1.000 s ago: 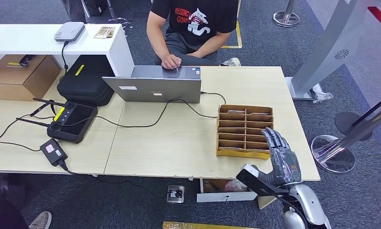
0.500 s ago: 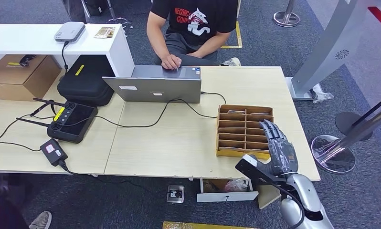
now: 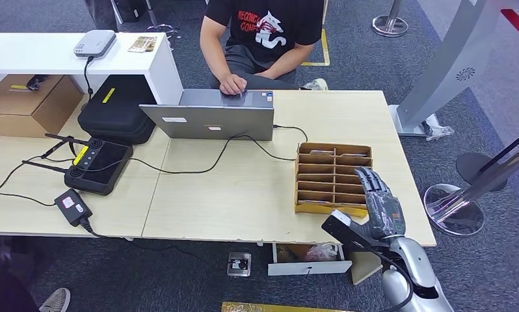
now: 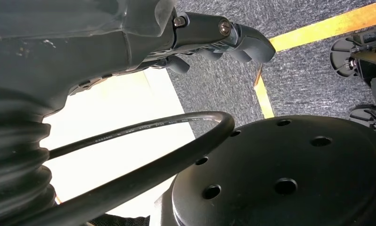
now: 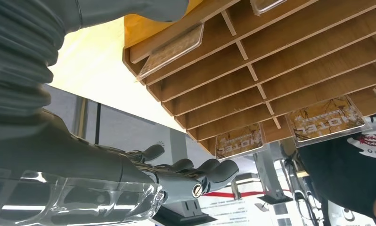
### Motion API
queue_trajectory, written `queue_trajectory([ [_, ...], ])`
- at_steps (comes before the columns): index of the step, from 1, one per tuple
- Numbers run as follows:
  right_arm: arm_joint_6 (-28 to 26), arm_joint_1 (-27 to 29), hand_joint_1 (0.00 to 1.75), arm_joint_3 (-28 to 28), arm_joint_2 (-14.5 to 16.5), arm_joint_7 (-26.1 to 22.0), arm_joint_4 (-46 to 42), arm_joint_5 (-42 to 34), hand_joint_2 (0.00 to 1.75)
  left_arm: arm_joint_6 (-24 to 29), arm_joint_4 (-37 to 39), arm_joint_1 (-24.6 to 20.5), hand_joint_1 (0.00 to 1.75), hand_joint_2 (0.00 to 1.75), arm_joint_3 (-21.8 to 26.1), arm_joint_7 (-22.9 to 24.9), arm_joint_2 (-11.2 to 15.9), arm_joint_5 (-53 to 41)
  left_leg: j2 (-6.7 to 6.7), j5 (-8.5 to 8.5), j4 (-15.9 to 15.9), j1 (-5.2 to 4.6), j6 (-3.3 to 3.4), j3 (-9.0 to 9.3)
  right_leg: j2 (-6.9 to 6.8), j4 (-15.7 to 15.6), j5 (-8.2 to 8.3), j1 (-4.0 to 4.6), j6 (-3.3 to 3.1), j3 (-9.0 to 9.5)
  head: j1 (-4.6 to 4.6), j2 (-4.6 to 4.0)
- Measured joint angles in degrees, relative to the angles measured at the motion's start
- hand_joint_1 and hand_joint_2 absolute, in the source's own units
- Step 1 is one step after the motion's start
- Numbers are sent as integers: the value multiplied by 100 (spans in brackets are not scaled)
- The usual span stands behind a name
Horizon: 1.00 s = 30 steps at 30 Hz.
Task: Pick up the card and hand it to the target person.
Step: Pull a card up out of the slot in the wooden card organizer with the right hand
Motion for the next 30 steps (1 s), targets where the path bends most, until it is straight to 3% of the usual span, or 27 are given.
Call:
queue_trajectory([
  [8, -77, 114, 45, -53, 49, 50, 26, 55, 175, 4, -36, -13, 0, 175, 0, 14, 18, -48, -2, 0, 1, 0, 0, 0, -2, 0, -1, 1, 0, 0, 0, 0],
  [30, -83, 82, 42, -60, 81, 34, 186, 84, 175, 3, -80, -18, 0, 175, 3, 18, 49, -49, 2, 0, -1, 0, 0, 2, 2, -2, 1, 1, 0, 2, 0, 0],
])
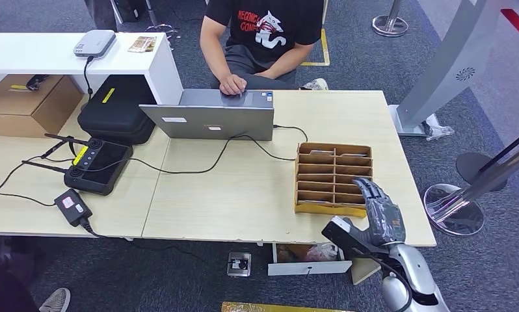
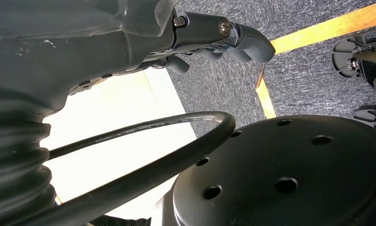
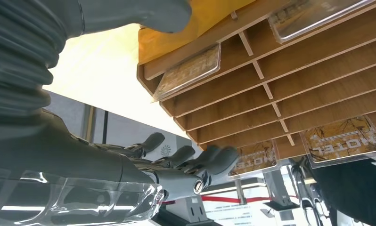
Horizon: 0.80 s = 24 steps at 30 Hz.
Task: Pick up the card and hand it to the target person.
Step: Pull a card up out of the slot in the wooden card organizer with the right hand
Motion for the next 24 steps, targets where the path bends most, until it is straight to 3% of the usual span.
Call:
queue_trajectory([
  [8, -90, -172, 46, 4, 66, -68, 405, -50, 175, -2, 2, 14, 0, 175, -3, -5, -9, 35, 9, 1, -4, 0, 0, 3, 8, -4, 4, 0, -1, 1, 0, 0],
  [13, -107, -212, 59, -17, 78, -87, 489, -67, 175, -6, -2, 18, 0, 175, -3, -6, -8, 23, 6, 0, -2, 0, 0, 1, 6, -2, 2, 0, 0, 0, 0, 0],
  [24, -157, -235, 122, -2, 117, -151, 564, -95, 175, 5, -14, -9, 0, 175, -3, 13, 4, -60, 8, 1, -4, 0, 0, 2, 6, -4, 4, 1, -1, 1, 0, 0],
])
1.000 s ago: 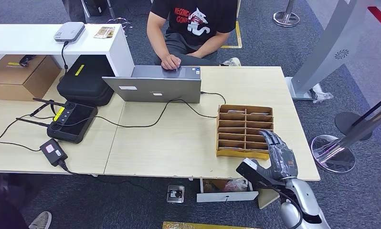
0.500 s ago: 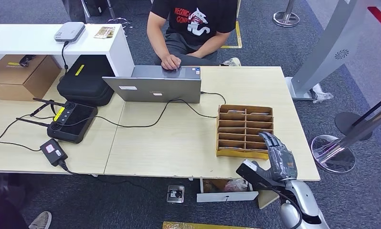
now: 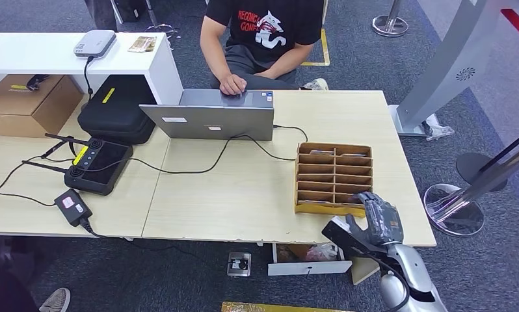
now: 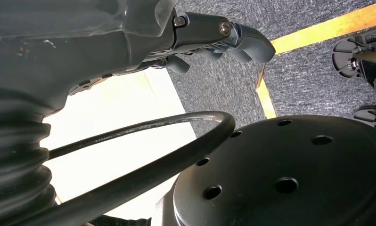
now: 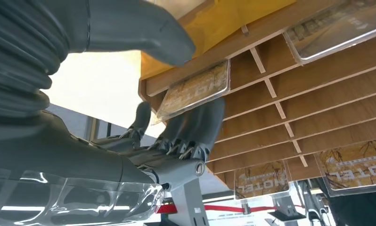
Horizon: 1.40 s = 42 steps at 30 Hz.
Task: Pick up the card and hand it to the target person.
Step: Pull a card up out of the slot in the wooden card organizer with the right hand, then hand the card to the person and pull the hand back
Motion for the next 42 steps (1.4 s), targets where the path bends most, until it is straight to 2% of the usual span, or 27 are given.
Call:
queue_trajectory([
  [4, -22, 82, 135, 1, 2, 1, -129, 15, 175, 8, 8, 2, 0, 175, 3, -1, -7, 14, -3, -1, 0, 1, 0, 1, -3, -1, -2, 1, 0, 2, 0, 0],
  [17, -73, 144, 137, 5, 2, -29, -225, 29, 175, 15, 60, 39, 0, 175, 29, -41, -54, 94, -4, -1, 1, -1, 0, 0, -4, 2, -3, -1, 0, 0, 0, 0],
  [22, -404, 254, 162, -150, 52, -225, -526, -195, 175, 17, 73, 40, 0, 175, 0, -53, -67, 70, -8, -3, 3, -1, -1, -2, -7, 5, -6, -1, 0, -1, 0, 0],
  [25, -573, 240, 166, -290, 30, -392, -815, -496, 175, 24, 62, 37, 0, 175, 0, -56, -67, 17, -7, -4, 6, -2, -1, -5, -6, 9, -7, -3, 1, -5, 0, 0],
  [27, -621, 214, 164, -411, -13, -502, -1059, -755, 175, 27, 47, 31, 0, 175, 0, -56, -59, -29, -7, -3, 10, -4, 0, -10, -6, 14, -7, -5, 1, -11, 0, 0],
  [34, -675, 248, 143, -681, -143, -760, -1768, -1210, 175, 23, 7, 17, 0, 175, 0, -57, -30, -127, -14, 0, 10, -5, 2, -12, -13, 11, -6, -5, 3, -10, 0, 0],
  [42, -576, 273, 143, -746, -99, -1059, -2139, -1851, 175, 22, -10, 2, 0, 175, 1, -52, -17, -213, -14, -2, 8, -4, 0, -6, -11, 11, -8, -4, 1, -7, 0, 0],
])
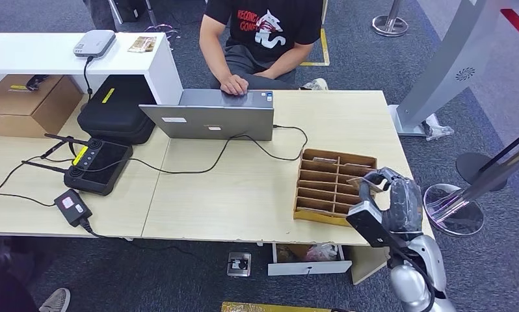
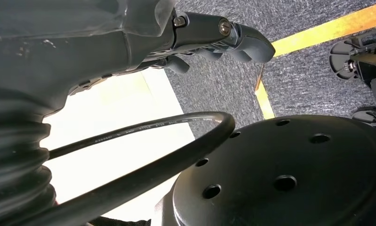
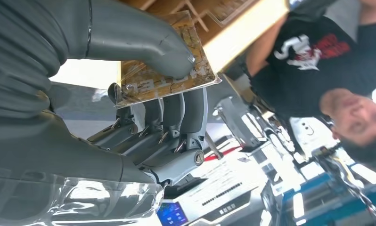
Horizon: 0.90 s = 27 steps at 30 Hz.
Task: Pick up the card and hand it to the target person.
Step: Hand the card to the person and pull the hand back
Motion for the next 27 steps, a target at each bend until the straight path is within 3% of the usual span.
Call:
queue_trajectory([
  [6, 744, -271, 149, -42, 263, -374, 47, -1421, 175, -14, -19, -8, 0, 175, -1, -3, 18, -91, 11, 1, -2, 1, 0, 3, 11, -3, 5, 2, -1, 0, 0, 0],
  [13, 556, -1005, 147, 179, 463, -258, 759, -930, 175, -10, -10, -17, 0, 175, -1, 10, -1, -119, 27, 2, -3, 1, -1, 2, 27, -2, 11, 1, -1, -4, 0, 0],
  [27, 1095, -2841, 143, 702, 945, -176, 2746, -1064, 175, -32, 22, -25, 0, 175, 0, 18, -7, -48, 36, 5, 0, 0, -8, 2, 39, 9, 14, 0, -5, -9, 0, 0],
])
